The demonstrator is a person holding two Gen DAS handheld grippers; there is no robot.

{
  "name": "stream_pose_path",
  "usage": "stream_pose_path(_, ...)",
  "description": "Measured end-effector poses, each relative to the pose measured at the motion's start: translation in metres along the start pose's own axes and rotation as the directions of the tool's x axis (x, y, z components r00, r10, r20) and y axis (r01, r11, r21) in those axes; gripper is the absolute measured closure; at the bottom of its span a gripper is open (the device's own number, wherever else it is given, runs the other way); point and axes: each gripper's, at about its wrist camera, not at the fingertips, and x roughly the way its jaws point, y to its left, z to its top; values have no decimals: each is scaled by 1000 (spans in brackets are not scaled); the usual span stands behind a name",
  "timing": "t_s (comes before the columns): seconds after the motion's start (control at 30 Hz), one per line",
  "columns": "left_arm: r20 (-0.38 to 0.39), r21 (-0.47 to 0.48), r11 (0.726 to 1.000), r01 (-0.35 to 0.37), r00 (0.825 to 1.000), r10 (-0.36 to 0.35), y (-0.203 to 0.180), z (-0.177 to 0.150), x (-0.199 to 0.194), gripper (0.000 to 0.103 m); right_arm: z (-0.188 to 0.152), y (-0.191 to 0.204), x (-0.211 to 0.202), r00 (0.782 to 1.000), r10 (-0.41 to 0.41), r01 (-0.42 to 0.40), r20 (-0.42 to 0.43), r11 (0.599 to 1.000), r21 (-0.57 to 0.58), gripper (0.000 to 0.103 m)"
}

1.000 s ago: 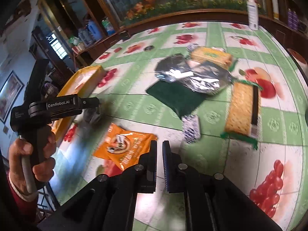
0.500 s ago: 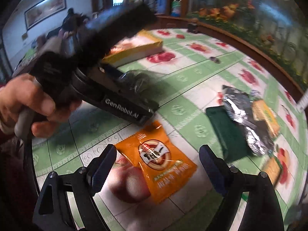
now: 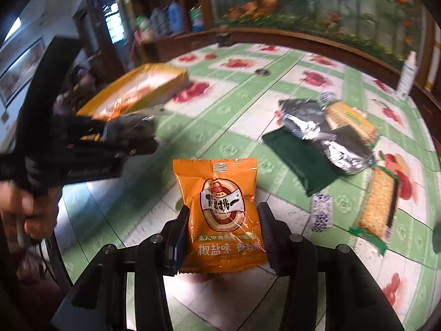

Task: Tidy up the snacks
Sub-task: 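Lift the clear bag with the left tool while the right tool lifts the orange bag, then carry the clear bag and orange bag into the yellow tray and release both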

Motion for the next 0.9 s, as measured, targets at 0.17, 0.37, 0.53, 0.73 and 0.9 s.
stream_pose_path(0.17,49,-60,997,-43,998,46,34,-2,-27,56,20,18,-11,997,-43,43,61,999,-1,55)
stream_pose_path(0.37,66,-137,982,-128,988,138,80,-11,-41,55,43,52,2,997,-55,59,58,996,-66,55)
stream_pose_path(0.53,62,-189,967,-173,980,188,111,-19,-45,55,60,86,15,995,-78,85,54,988,-132,55)
stream_pose_path(0.73,50,-221,950,-219,971,235,134,-26,-41,55,76,113,30,993,-103,112,56,978,-174,55)
stream_pose_path(0.9,32,-246,939,-241,966,256,151,-31,-35,55,88,130,40,991,-118,129,64,970,-205,55)
